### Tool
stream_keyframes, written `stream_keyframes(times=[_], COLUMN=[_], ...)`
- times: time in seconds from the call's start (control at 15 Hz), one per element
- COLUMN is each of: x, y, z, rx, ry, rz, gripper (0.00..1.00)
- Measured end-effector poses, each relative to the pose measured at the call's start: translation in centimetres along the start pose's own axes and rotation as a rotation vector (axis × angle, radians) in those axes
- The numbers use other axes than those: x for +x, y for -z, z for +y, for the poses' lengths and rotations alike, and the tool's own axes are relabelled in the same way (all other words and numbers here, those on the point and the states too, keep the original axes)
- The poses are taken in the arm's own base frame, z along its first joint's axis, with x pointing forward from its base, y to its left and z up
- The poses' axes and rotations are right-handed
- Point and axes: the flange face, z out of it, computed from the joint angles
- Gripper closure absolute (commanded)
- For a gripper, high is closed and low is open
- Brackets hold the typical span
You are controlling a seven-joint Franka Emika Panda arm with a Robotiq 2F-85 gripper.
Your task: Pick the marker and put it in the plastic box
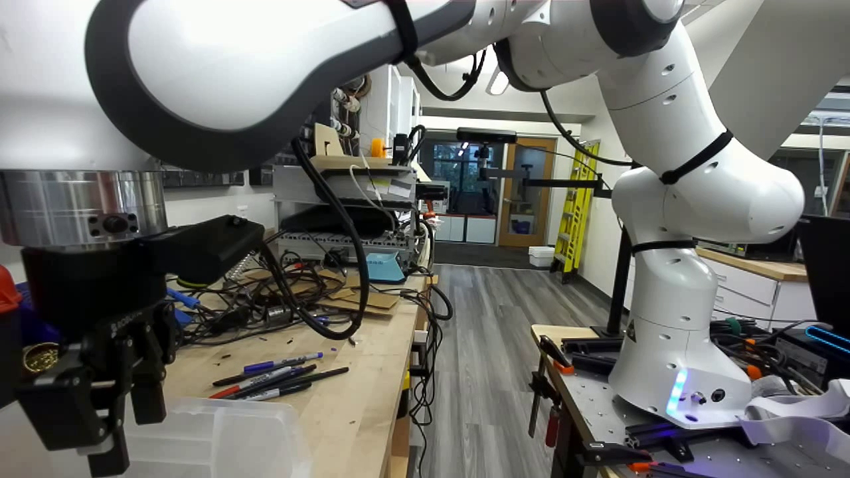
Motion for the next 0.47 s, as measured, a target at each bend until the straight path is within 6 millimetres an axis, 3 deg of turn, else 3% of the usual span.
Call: stream_keyframes(times=[0.13, 0.47], x=[0.0, 0.0], y=[0.7, 2.3], z=[0.0, 0.1], rx=[0.001, 0.002], ry=[0.001, 0.0], rz=[0.01, 0.032], gripper=[0.01, 0.0])
